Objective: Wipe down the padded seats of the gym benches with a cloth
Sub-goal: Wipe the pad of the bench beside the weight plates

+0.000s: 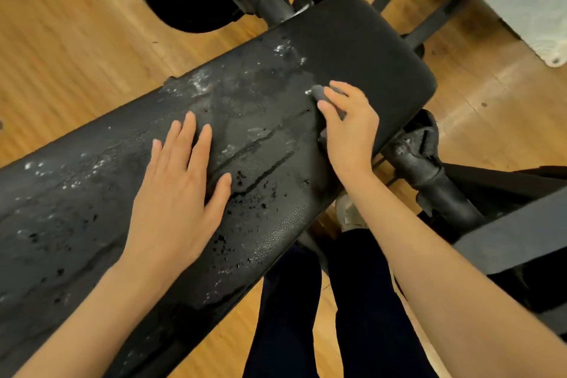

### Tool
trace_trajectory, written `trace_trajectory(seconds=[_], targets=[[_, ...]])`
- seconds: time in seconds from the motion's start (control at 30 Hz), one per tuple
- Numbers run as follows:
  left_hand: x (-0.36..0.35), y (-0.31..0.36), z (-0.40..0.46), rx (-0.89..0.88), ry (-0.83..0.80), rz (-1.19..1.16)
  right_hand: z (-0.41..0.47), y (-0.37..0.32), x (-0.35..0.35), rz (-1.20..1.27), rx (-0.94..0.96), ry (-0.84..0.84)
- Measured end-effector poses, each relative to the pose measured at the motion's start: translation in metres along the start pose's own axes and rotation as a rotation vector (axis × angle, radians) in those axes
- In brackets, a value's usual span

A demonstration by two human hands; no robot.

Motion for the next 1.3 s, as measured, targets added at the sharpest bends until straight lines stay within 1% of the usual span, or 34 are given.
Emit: trace_trajectory(seconds=[0.07,0.13,0.2,0.3,0.37,0.47,0.53,0.6,0.73,0.8,0.9,0.97,1.03,1.13,1.2,1.27,1.3], targets=[[-0.004,-0.001,-0.006,0.026,0.042,0.01,-0.039,0.007,0.017,0.019,0.04,-0.043],[-0.006,-0.001,-0.007,0.033,0.072,0.037,-0.076,0.013,0.033,0.065,0.019,-0.081],[-0.007,0.0,-0.006,0.037,0.085,0.055,-0.069,0.009,0.029,0.08,0.052,-0.072],[-0.007,0.001,-0.007,0.047,0.107,0.065,-0.012,-0.005,-0.003,0.078,0.104,-0.073],[-0.007,0.002,-0.006,0.052,0.115,0.077,0.004,-0.011,-0.009,0.091,0.157,-0.12],[-0.007,0.003,-0.005,0.059,0.118,0.084,-0.034,0.005,0.018,0.078,0.265,-0.261],[-0.007,0.003,-0.005,0.057,0.119,0.078,-0.069,0.018,0.04,0.08,0.272,-0.316],[-0.007,0.002,-0.005,0.054,0.125,0.076,-0.066,0.014,0.036,0.084,0.288,-0.28],[-0.008,0.002,-0.004,0.044,0.139,0.068,-0.011,-0.016,-0.013,0.131,0.244,-0.205],[-0.008,0.003,-0.004,0.035,0.14,0.066,-0.017,-0.018,-0.012,0.12,0.253,-0.234],[-0.009,0.002,-0.004,0.032,0.145,0.072,-0.061,0.002,0.019,0.068,0.333,-0.343],[-0.009,0.001,-0.004,0.028,0.149,0.09,-0.084,0.014,0.032,0.036,0.37,-0.358],[-0.009,0.001,-0.003,0.017,0.157,0.096,-0.076,0.013,0.025,0.024,0.37,-0.321],[-0.01,0.002,-0.003,0.012,0.164,0.092,-0.037,-0.001,0.002,-0.012,0.403,-0.28],[-0.011,0.002,-0.003,0.013,0.158,0.089,-0.015,-0.005,-0.007,-0.015,0.375,-0.236],[-0.01,0.001,-0.003,0.023,0.159,0.087,-0.019,-0.008,-0.007,0.001,0.342,-0.177],[-0.01,0.001,-0.003,0.027,0.16,0.086,-0.029,-0.008,-0.004,0.023,0.335,-0.177]])
Point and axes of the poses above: each hand's wrist, its own z-axis towards the middle knuckle, its own x-axis out of the back of the hand, y = z × x, the point moved 6 cm from there along z, towards the middle knuckle, and after that the axes turned 9 degrees about -z, right-handed, at the moved point
